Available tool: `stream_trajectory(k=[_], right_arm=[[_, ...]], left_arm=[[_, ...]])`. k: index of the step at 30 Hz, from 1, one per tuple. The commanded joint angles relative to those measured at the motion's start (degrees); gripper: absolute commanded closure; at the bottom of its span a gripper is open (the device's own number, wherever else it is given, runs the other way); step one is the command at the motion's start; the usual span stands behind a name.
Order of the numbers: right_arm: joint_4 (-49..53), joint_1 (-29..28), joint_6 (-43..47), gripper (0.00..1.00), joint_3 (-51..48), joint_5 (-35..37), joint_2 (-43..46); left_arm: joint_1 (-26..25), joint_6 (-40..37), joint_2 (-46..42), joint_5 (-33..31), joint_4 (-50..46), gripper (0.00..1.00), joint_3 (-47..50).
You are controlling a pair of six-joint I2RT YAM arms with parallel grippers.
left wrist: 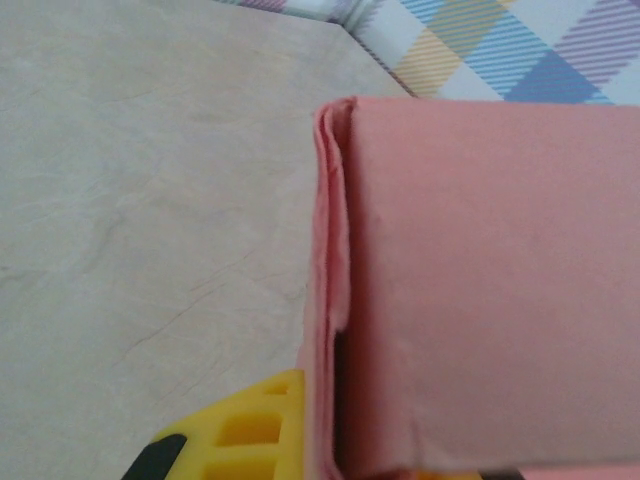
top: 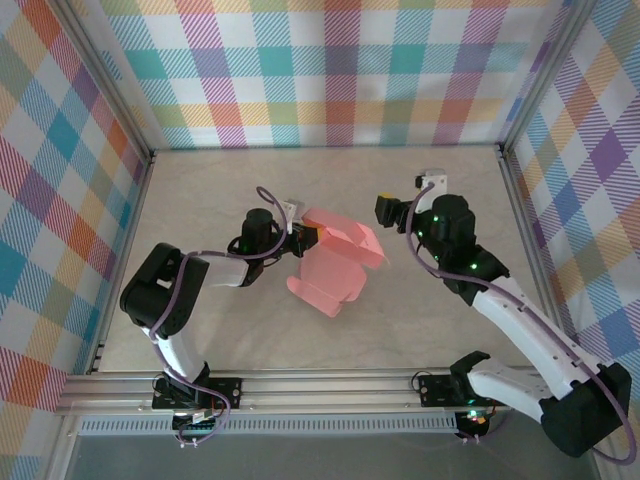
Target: Fold the paper box
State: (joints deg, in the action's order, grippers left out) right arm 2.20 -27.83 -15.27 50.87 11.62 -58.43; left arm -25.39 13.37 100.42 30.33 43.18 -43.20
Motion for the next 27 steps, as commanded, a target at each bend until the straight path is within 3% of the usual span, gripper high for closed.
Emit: stream_trajectory(k=[1,9,14,20,27], right_arm=[[1.56,4.02,-11.25,0.10,-0.16,-14.92,-1.82],[10.10,7.90,-13.83,0.11,5.54,-28.05,-15.25],[10.68,7.88,-14.25,0.19,7.79,-35.06,-23.12],[5.16,7.50,-17.40,0.26,7.82,-45.35,-28.49],[1.65,5.43,-18.95,0.35,6.62,-48.67,-30.22]], left_arm=[[0.55,-4.68,-2.48,5.36,-2.78,1.00,-0.67],[0.56,-9.13,-5.19,9.50,-8.32,1.00,-2.19],[0.43,-9.26,-6.18,13.40,-9.32,1.00,-3.15],[0.15,-6.51,-6.58,9.58,-8.73,1.00,-3.28],[-0.61,-0.27,-4.91,3.73,-5.77,1.00,-3.98]])
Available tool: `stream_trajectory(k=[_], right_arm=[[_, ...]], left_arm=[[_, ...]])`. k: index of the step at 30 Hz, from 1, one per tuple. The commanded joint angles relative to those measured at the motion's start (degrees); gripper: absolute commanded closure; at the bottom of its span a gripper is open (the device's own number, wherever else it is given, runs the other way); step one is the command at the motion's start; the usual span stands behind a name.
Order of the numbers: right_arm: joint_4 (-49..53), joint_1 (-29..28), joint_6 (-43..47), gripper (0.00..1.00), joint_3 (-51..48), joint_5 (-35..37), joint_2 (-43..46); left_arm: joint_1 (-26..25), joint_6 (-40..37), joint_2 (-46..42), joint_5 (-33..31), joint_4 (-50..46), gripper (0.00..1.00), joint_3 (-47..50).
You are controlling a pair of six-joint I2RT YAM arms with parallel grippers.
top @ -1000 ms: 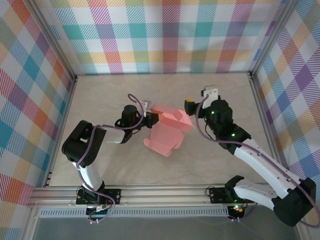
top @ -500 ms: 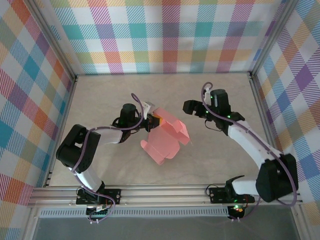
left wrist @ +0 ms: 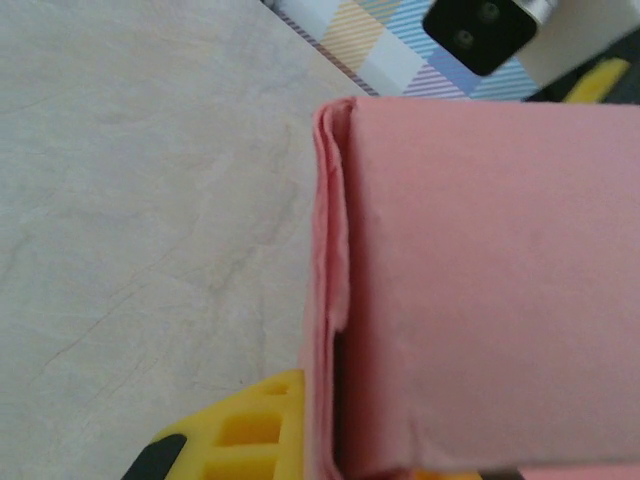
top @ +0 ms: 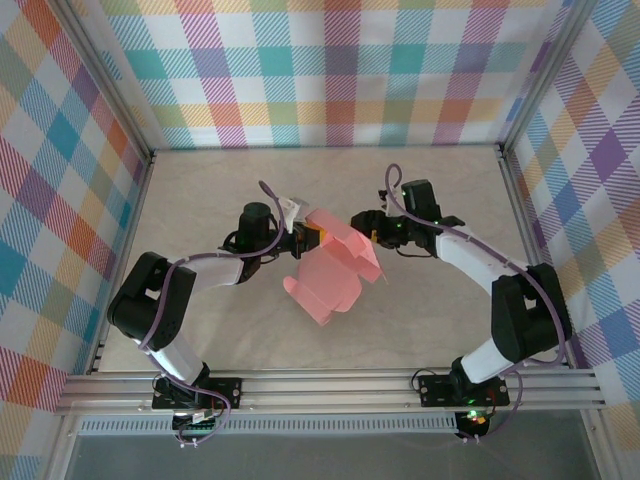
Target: Fold the paper box
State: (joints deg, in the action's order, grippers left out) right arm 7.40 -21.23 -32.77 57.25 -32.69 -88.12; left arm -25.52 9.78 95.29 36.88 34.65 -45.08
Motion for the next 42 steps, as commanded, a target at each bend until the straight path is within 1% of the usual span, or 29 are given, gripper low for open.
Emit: stream_trajectory(k=[1,8,14,18,22,28,33,38,42], right_arm=[[-3.92,-1.62,-1.57,0.36,0.16,-4.68,-0.73],[-6.49,-4.04,-2.61,0.41,0.09,-5.89,-2.79],[-7.40,-5.13,-3.00,0.42,0.24,-6.18,-3.82],[-5.38,-4.98,-1.62,0.42,0.38,-3.27,-2.76],[-4.94,-4.51,-1.48,0.43,0.31,-2.20,-1.71],[-12.01,-5.15,-7.02,0.47,-0.48,-7.07,-4.56],[-12.16,-7.35,-6.39,0.47,0.18,-7.22,-5.75],[-7.73,-6.96,-2.85,0.46,0.07,-3.05,-3.51],[-7.45,-4.55,-3.28,0.43,-1.12,-2.03,-1.43]], left_arm=[[-0.64,3.77,0.40,-3.20,2.79,1.00,-2.31],[-1.16,5.24,0.45,-5.51,2.28,1.00,-3.05],[-1.28,5.71,0.34,-6.68,1.78,1.00,-3.08],[-1.24,4.13,-0.09,-6.29,1.28,1.00,-2.47],[-1.29,3.89,-0.72,-8.20,0.54,1.00,-2.12],[-1.68,8.57,0.79,-8.91,3.13,1.00,-3.71],[-2.38,9.05,2.05,-9.75,2.55,1.00,-5.10],[-2.52,7.82,1.60,-10.42,1.22,1.00,-4.63],[-2.31,5.19,0.28,-11.64,-1.17,1.00,-3.74]])
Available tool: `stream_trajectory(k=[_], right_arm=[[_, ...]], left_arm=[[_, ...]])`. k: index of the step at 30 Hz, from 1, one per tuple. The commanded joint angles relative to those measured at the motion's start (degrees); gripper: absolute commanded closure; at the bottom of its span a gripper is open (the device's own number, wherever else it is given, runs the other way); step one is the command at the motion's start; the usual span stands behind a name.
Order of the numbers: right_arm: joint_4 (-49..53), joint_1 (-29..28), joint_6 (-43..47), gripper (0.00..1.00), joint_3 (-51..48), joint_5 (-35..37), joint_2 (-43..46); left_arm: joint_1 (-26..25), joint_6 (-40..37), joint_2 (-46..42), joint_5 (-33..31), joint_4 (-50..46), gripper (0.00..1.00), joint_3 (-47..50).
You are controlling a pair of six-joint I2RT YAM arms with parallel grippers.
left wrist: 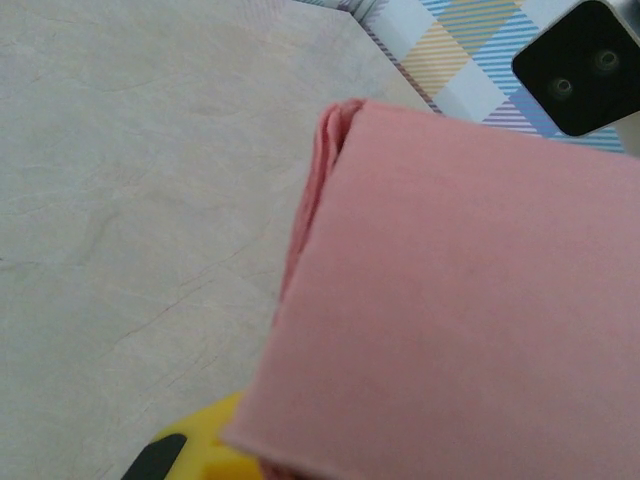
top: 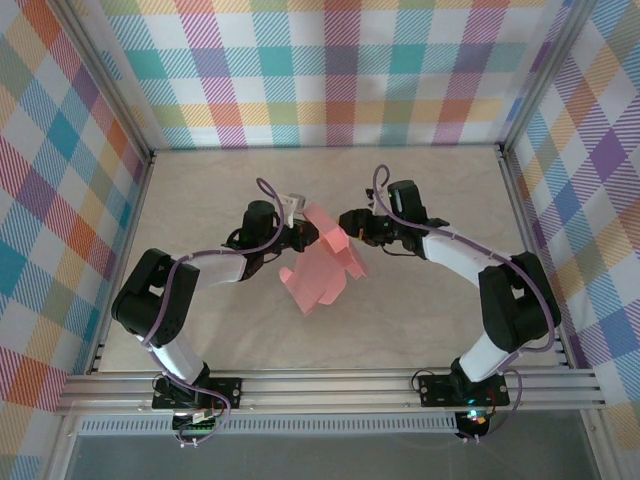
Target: Fold the paper box
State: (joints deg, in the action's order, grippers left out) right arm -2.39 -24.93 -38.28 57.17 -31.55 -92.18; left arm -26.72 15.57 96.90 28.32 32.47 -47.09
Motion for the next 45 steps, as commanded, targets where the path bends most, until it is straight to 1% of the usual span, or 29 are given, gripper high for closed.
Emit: stream_trajectory(k=[1,4,8,11,13,17,20,22,26,32,34,36,42,45], right_arm=[[2.38,-0.13,2.29,0.42,-1.22,-3.11,3.08],[3.10,1.56,2.66,0.37,-1.77,-2.49,4.14],[3.62,4.16,2.63,0.27,-2.91,-1.13,5.81],[4.70,5.94,3.16,0.22,-3.72,1.03,7.33],[6.31,7.08,3.77,0.20,-4.08,3.38,8.35],[9.87,9.52,5.70,0.19,-4.34,6.99,10.36],[13.33,9.98,8.47,0.19,-3.68,10.27,11.57],[14.47,10.07,9.76,0.19,-3.40,11.35,11.93],[14.74,10.14,10.68,0.19,-3.33,11.36,11.60],[13.56,10.16,10.44,0.19,-4.25,10.12,10.55],[13.34,10.16,10.36,0.19,-4.51,9.74,10.45],[13.24,10.16,10.51,0.19,-4.74,9.41,10.43],[13.61,10.16,11.03,0.18,-4.96,9.78,10.36],[13.68,10.16,11.21,0.18,-4.95,9.70,10.22]], left_arm=[[-1.05,-1.18,-1.66,-3.27,0.40,1.00,-1.45],[-0.80,-3.53,-2.52,-3.02,-1.76,1.00,-1.10],[-0.79,-9.84,-4.52,-3.48,-7.79,1.00,-1.10],[-0.79,-15.06,-6.20,-6.17,-15.12,1.00,-2.12],[-0.77,-17.84,-7.50,-8.83,-20.46,1.00,-3.15],[-0.78,-24.57,-8.49,-13.06,-37.05,1.00,-8.97],[-0.79,-28.27,-7.43,-16.32,-51.31,1.00,-15.13],[-0.79,-30.10,-6.42,-17.88,-58.81,1.00,-18.82],[-0.82,-34.72,-3.18,-16.67,-74.48,1.00,-26.44],[-0.88,-36.40,4.38,-24.86,-90.04,1.00,-36.64],[-0.88,-36.65,6.92,-27.75,-92.65,1.00,-38.88],[-0.88,-37.65,9.71,-29.06,-96.03,1.00,-41.56],[-0.97,-39.83,18.44,-29.29,-105.24,1.00,-49.08],[-1.38,-40.18,22.37,-29.38,-108.11,0.99,-51.89]])
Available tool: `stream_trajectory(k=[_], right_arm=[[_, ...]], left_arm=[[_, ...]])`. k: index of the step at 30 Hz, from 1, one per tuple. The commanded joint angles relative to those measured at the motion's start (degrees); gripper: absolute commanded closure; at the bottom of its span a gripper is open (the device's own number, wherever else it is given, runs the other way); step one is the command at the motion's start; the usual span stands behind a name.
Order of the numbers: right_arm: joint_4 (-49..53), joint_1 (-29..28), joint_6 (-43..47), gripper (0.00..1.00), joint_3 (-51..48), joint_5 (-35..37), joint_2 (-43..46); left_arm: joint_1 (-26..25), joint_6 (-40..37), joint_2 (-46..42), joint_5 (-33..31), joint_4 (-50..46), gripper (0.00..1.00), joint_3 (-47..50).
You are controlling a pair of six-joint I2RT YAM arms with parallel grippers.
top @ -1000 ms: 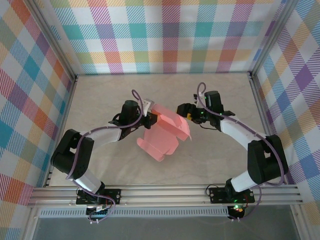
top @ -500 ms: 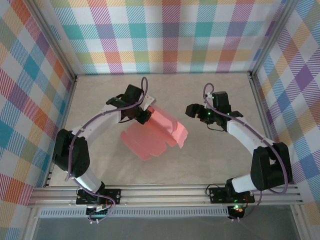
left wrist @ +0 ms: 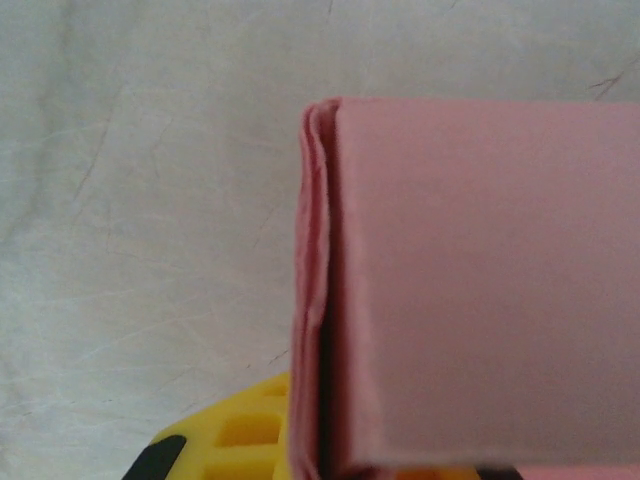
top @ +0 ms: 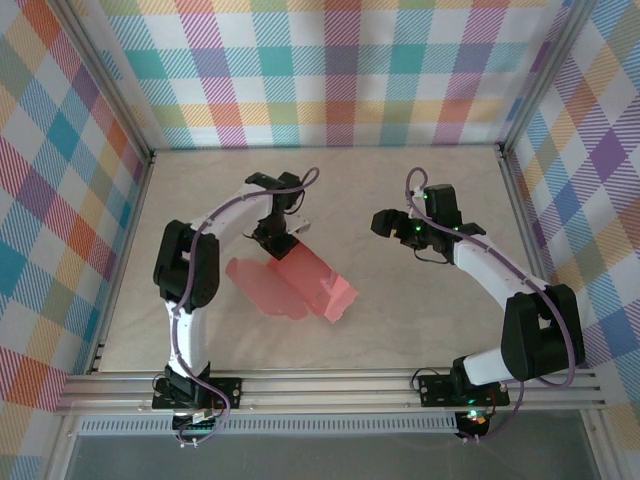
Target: Fold the paper box
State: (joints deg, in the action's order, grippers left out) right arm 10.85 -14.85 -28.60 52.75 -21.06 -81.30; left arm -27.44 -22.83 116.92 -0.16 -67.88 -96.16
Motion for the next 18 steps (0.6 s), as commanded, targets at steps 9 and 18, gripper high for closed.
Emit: stream_trajectory(k=[9,18], right_arm=[[1.12,0.17,3.21,0.18,-0.72,-0.30,-0.44],[-0.46,0.15,4.37,0.18,-1.07,-2.30,-1.32]], left_arm=[[-1.56,-1.51,3.70,-2.93,-7.20,0.75,-5.56],[-1.65,-0.78,-6.90,-1.06,1.74,0.50,-5.18]])
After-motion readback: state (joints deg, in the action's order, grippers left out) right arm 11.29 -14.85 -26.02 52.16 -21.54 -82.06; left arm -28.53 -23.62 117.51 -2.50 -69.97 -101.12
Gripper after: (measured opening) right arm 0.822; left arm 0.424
